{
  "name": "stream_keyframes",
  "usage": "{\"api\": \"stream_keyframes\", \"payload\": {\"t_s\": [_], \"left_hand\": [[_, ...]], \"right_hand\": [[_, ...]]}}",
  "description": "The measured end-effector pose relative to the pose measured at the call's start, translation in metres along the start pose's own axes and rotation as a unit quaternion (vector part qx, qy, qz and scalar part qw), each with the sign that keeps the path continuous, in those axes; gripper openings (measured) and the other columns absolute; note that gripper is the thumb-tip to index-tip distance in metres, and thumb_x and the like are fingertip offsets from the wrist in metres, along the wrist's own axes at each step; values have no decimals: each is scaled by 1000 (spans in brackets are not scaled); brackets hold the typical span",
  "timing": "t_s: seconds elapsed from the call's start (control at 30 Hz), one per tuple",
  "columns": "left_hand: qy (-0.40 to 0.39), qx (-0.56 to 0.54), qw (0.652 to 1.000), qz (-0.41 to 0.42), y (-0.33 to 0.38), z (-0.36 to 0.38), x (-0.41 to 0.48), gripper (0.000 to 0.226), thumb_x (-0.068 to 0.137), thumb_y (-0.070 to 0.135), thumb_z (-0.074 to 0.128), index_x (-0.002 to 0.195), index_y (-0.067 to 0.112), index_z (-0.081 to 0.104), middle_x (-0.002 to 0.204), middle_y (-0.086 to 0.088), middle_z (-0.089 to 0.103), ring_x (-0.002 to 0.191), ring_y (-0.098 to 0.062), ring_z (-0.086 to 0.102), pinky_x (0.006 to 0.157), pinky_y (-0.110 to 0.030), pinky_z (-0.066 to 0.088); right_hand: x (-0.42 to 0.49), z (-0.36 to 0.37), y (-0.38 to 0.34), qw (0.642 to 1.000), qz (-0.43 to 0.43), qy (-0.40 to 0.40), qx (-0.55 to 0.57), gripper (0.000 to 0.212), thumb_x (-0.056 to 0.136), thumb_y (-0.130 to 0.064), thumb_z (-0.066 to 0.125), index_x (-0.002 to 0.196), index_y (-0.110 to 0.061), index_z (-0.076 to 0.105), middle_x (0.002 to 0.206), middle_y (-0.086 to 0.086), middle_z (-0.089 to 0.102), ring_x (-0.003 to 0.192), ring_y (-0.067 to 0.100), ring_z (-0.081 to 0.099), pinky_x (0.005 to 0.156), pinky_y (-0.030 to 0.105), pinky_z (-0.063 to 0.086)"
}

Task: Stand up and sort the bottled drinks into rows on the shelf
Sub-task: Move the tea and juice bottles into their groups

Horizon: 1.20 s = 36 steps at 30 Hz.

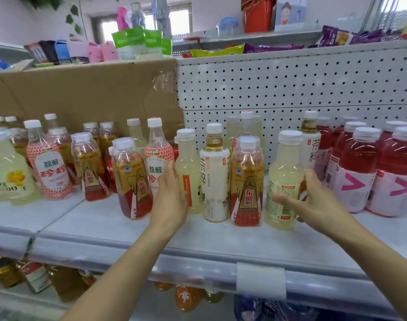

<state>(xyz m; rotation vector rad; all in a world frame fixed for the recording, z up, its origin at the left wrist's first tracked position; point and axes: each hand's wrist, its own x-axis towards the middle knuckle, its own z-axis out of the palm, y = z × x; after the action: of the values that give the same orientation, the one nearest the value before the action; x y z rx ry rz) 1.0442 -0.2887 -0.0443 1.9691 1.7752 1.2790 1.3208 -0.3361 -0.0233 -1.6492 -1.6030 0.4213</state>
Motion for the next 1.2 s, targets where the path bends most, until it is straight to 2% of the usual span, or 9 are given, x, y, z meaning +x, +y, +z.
{"api": "stream_keyframes", "payload": {"t_s": [0.17,0.33,0.53,0.67,0.77,0.87,0.93,1.07,1.2], "left_hand": [[-52,-54,997,-7,1,16,-1,79,88,-5,56,152,22,18,145,-3,35,131,-20,42,109,-45,44],[-140,-137,980,-13,0,12,3,91,75,13,53,153,43,16,152,10,35,139,-18,40,113,-50,39],[-198,-154,967,-35,13,2,-2,94,92,-14,44,157,33,-5,143,19,27,138,-4,29,119,-35,22],[-202,-184,962,-21,22,-2,-2,88,94,-14,43,156,36,4,124,22,28,121,3,26,116,-33,24],[-186,-187,965,-1,22,-6,-6,79,96,-10,45,149,42,19,112,32,35,121,5,29,108,-25,27],[-130,-205,970,8,22,-8,-3,62,99,5,52,151,31,31,135,19,45,130,0,35,100,-21,33],[-87,-218,972,24,26,-9,2,54,101,18,53,150,27,32,147,11,42,131,-2,38,101,-23,36],[-41,-232,970,59,40,-7,16,57,99,35,55,150,24,32,144,6,46,130,-9,46,110,-39,42],[-47,-239,967,77,56,-3,30,58,99,46,52,150,26,33,132,12,50,124,-10,51,104,-33,43]], "right_hand": [[5,12,6,999,13,30,-22,50,82,-41,75,114,-26,38,103,-5,59,87,20,65,79,48,57],[14,23,9,998,14,43,-46,31,92,-23,66,111,-21,42,106,0,63,90,21,65,82,43,56],[24,30,9,998,11,47,-42,19,97,-16,58,113,-19,50,111,3,66,97,23,65,87,46,56],[23,31,3,999,0,-9,30,15,101,-15,51,114,-20,58,106,-3,67,98,18,66,91,43,56],[18,24,-10,992,-58,73,83,23,103,-29,45,105,-19,65,93,-3,69,86,14,66,74,32,56],[16,16,-37,977,-112,129,130,32,101,-39,45,124,-21,59,104,-11,64,93,-1,59,75,16,45],[22,18,-53,978,-130,94,131,47,100,-44,45,140,-20,48,111,-12,59,100,-3,56,84,17,45],[34,31,-72,986,-124,30,111,63,98,-51,46,151,-20,31,103,-10,56,102,8,56,95,34,47],[40,40,-72,983,-105,23,151,42,97,-48,51,127,-18,51,103,-10,66,105,10,61,92,36,52]]}}
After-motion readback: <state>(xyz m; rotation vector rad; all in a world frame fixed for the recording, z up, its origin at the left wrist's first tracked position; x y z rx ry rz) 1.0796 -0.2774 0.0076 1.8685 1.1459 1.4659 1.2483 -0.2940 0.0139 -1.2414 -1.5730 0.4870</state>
